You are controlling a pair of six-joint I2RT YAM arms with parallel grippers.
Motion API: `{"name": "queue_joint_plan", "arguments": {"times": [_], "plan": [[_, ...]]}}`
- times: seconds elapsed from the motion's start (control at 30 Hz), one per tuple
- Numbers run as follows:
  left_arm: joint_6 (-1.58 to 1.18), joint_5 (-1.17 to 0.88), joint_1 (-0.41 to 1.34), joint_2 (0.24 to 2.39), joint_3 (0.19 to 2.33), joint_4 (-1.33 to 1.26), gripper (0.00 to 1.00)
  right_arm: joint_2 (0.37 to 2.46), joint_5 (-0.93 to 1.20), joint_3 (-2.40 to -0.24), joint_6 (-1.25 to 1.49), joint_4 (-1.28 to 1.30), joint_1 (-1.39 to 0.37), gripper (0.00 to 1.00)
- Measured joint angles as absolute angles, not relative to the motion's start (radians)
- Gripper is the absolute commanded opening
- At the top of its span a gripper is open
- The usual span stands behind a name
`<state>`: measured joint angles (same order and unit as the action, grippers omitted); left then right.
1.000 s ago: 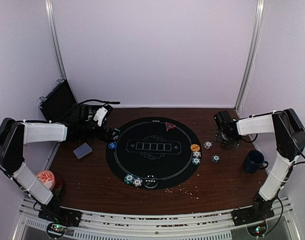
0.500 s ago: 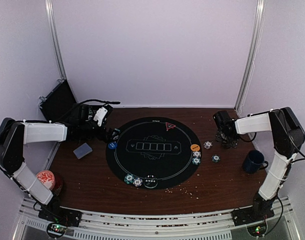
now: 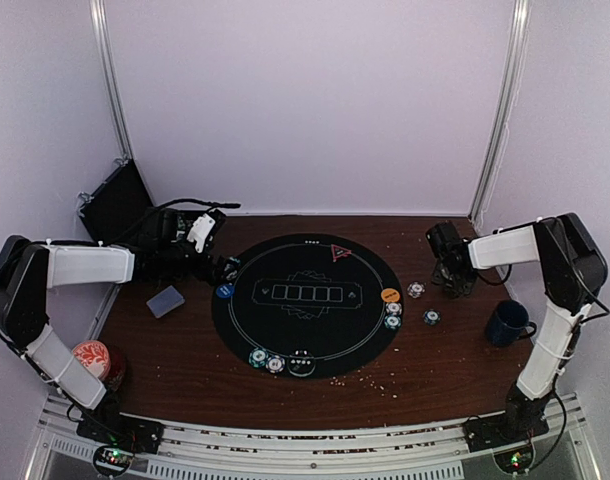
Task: Distribute texas hold em gaming equipment
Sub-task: Pick up the pile of poker chips from the pile of poker chips.
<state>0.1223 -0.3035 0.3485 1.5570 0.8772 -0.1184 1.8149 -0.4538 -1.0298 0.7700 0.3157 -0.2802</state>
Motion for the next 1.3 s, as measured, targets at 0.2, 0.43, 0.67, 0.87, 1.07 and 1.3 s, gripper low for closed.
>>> {"name": "queue_joint_plan", "arguments": {"times": [0.2,0.43,0.67,0.87,1.07,1.3], "plan": [[0.122,-0.303,0.348,1.557,0.877,-0.118,0.98,1.841,-0.455,-1.056,0.77,0.313,-0.278,0.64],[0.122,-0.305,0.348,1.559,0.877,-0.118,0.98,1.842,-0.46,-1.058,0.768,0.298,-0.278,0.6],[0.122,-0.31,0.348,1.56,0.877,-0.118,0.98,1.842,-0.47,-1.058,0.767,0.295,-0.278,0.55],[0.122,-0.311,0.348,1.56,0.877,-0.118,0.98,1.842,-0.472,-1.058,0.767,0.295,-0.278,0.5],[0.122,-0.311,0.348,1.56,0.877,-0.118,0.98,1.842,-0.473,-1.058,0.766,0.295,-0.278,0.4],[0.122,-0.311,0.348,1.56,0.877,-0.118,0.98,1.842,-0.474,-1.058,0.767,0.295,-0.278,0.37]]}}
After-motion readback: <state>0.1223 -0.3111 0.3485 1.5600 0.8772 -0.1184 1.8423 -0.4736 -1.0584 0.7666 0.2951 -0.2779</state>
